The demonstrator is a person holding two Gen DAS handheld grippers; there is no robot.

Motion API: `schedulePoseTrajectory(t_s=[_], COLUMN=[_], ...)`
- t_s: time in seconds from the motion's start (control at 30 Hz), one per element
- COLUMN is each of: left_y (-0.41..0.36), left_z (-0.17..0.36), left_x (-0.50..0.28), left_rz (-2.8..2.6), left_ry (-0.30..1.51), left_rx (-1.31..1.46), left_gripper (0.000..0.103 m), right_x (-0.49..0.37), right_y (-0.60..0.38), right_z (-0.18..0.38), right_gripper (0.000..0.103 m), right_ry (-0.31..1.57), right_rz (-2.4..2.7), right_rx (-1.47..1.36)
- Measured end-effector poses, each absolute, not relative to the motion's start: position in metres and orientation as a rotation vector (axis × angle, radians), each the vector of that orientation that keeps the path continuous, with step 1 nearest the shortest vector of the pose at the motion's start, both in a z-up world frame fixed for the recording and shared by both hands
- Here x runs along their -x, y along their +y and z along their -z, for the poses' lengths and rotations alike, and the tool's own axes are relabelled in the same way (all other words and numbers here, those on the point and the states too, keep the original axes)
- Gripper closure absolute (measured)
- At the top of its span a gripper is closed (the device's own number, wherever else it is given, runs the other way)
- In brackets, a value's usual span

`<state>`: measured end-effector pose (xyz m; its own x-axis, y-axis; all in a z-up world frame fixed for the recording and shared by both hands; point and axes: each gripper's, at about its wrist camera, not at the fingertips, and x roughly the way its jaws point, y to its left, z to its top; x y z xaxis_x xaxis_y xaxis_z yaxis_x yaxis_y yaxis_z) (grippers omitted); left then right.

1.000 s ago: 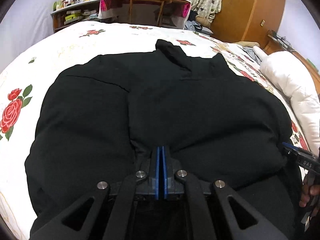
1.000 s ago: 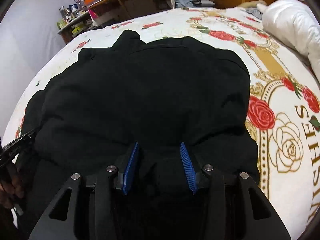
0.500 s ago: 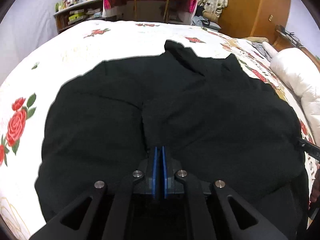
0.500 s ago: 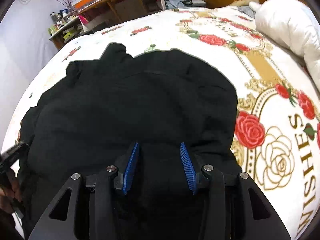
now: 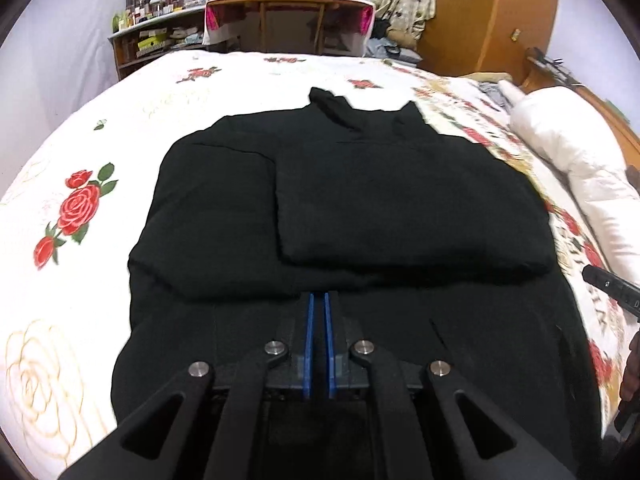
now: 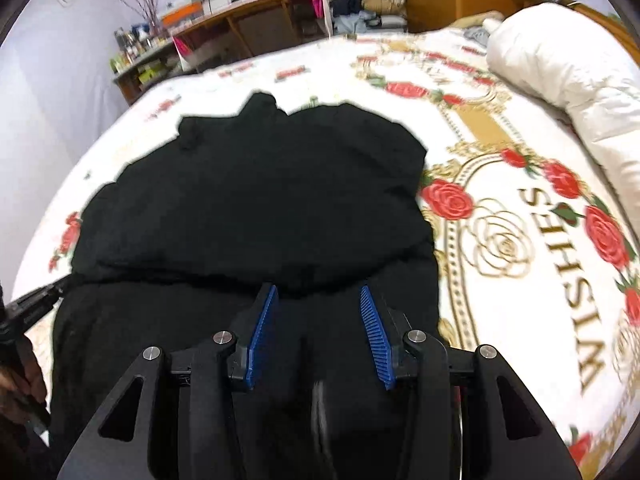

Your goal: Fold large clothes

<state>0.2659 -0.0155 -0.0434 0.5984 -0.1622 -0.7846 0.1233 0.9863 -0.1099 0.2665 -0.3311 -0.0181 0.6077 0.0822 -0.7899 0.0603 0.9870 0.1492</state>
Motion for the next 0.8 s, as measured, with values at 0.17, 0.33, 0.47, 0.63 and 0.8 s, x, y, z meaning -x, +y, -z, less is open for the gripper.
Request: schedulePoseTrajectory(t_s=[0.17, 0.33, 0.47, 0.63, 0.8], left_y=[-0.026, -0.033, -0.033, -0.030, -0.028], left_z=[0.021, 0.008, 0.000, -0.010, -0.021], left_x=[-0.220, -0.180, -0.150, -0.116, -0.090], left_rz=[0.205, 0.220, 0.213, 0.201, 0.201], left_ry=[0.880, 0.865, 0.849, 0.845, 0.822], left_rx=[0.050, 0.031, 0.007, 0.006, -0.009], left_gripper=[0.097, 0.097, 0.092, 0.090, 0.085], right_x=[-0.214, -0.169, -0.141, -0.105, -0.073], right_y=[-0.328, -0.319, -0.311, -0.301, -0.290], right_z=[-0.008, -0.018, -0.019, -0.021, -0.028], right_gripper=[0.058, 0.058, 0.058, 0.058, 0.058], right_ry=[0.874, 0.857, 0.859, 0.857, 0.841], right_rz=[-0.018, -0.035, -0.050, -0.059, -0.083], right_rx=[-0.211, -0.229, -0.242, -0.235, -0.214])
